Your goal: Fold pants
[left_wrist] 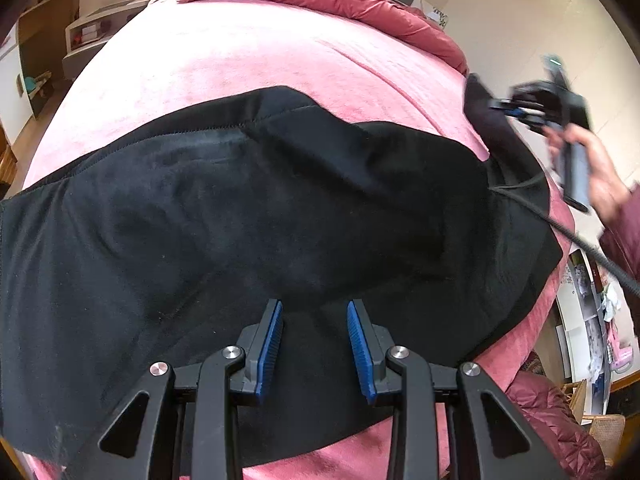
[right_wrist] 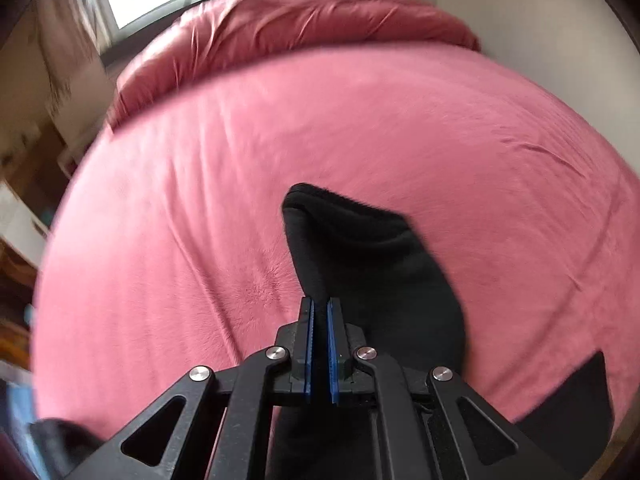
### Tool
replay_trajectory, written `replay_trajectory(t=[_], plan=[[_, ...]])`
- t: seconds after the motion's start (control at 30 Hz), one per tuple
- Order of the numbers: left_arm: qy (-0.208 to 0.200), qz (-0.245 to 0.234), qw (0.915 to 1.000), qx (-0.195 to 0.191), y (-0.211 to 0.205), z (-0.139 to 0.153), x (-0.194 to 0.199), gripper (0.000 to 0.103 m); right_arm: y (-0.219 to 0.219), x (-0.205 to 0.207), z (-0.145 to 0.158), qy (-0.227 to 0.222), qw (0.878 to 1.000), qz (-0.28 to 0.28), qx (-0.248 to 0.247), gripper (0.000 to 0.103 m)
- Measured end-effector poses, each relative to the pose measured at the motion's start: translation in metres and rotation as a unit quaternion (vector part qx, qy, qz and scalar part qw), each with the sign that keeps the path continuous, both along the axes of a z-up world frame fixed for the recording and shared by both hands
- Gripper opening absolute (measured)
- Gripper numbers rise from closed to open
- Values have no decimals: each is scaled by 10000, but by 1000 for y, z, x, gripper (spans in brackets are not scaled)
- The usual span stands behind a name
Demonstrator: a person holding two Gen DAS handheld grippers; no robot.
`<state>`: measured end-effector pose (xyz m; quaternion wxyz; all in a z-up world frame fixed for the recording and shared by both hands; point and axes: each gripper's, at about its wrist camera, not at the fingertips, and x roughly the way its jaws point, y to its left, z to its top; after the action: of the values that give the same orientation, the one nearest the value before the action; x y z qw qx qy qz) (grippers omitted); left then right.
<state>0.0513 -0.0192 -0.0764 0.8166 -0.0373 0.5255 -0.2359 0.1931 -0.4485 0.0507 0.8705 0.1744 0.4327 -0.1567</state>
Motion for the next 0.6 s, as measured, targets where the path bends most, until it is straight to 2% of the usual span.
replay_trajectory(t=[0.13,0.23,0.3,0.47,0.6], plan=[[-61,-68,10000,6,-5,1,-7,34,-36,-76,32,-590,9961,-485,442,6],[-77,-110,9999,17,-7,3,-14,34,-61,-127,38,-808,9905,-877,686,6],[-101,-126,9999,16,-8,4,-17,34,-80,-165,32,-867,9852,-1199,869,6],[-38,-146,9999,72,-14,-1,-20,34,-127,-237,-11,-875,9630,-2070,1486,6],[-82,-235,9995,216,-26,-1,-25,34,-149,-265,-46,-782,9500,-2432,1796,6]])
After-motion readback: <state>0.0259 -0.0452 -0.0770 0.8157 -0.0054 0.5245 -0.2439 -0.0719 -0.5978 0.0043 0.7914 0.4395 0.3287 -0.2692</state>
